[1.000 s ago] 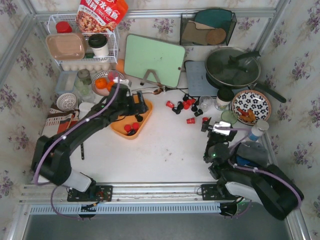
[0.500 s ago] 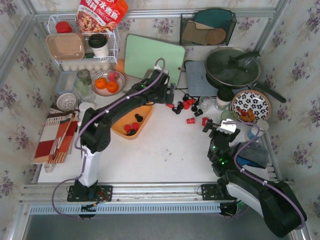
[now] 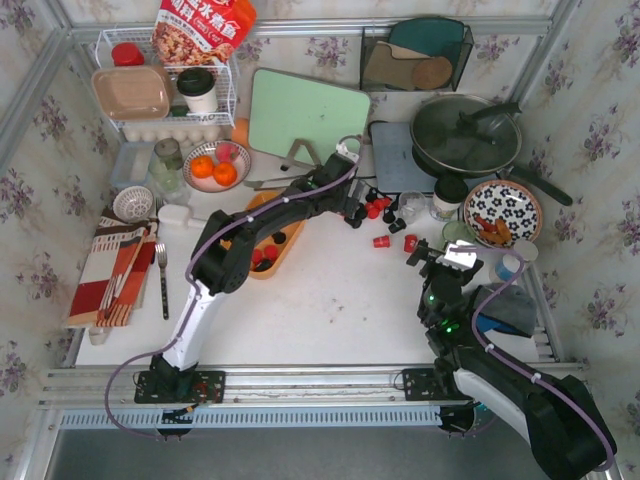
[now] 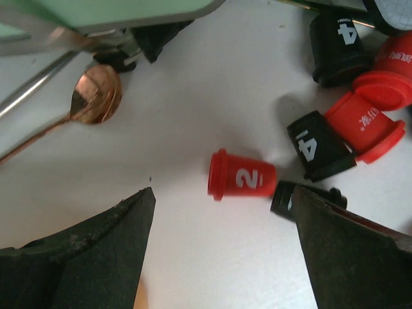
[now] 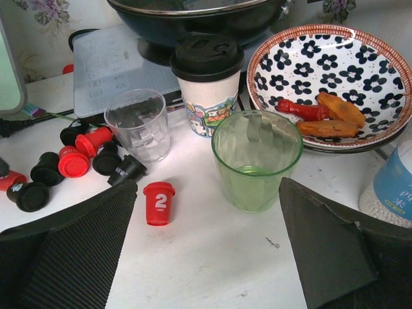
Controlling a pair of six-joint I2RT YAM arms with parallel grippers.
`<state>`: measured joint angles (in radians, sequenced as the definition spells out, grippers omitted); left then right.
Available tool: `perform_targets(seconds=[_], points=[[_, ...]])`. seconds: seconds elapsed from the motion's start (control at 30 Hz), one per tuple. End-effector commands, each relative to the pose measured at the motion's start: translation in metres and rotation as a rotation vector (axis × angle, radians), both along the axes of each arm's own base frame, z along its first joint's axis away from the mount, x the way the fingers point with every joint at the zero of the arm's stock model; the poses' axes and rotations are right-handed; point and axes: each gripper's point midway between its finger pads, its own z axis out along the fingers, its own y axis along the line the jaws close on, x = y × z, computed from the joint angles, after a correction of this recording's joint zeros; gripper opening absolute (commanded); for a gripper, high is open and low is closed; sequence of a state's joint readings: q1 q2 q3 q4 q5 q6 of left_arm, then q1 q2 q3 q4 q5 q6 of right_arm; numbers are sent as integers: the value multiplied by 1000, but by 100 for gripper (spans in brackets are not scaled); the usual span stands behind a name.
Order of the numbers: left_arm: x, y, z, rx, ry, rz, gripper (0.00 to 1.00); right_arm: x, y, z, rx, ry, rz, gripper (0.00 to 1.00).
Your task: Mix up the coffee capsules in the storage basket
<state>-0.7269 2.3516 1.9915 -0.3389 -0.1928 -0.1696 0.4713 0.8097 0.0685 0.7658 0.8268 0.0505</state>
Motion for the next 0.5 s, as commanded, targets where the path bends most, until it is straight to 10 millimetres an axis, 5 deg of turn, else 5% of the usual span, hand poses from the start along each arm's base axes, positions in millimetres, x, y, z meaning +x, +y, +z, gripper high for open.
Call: perform_targets(seconds=[0.0, 0.47], points=[[22, -16, -1, 46, -143, -71, 89, 0, 1, 1, 12, -7, 6, 100], [23, -18, -33, 138, -70, -81, 72, 1, 3, 1, 6, -5, 18, 100]])
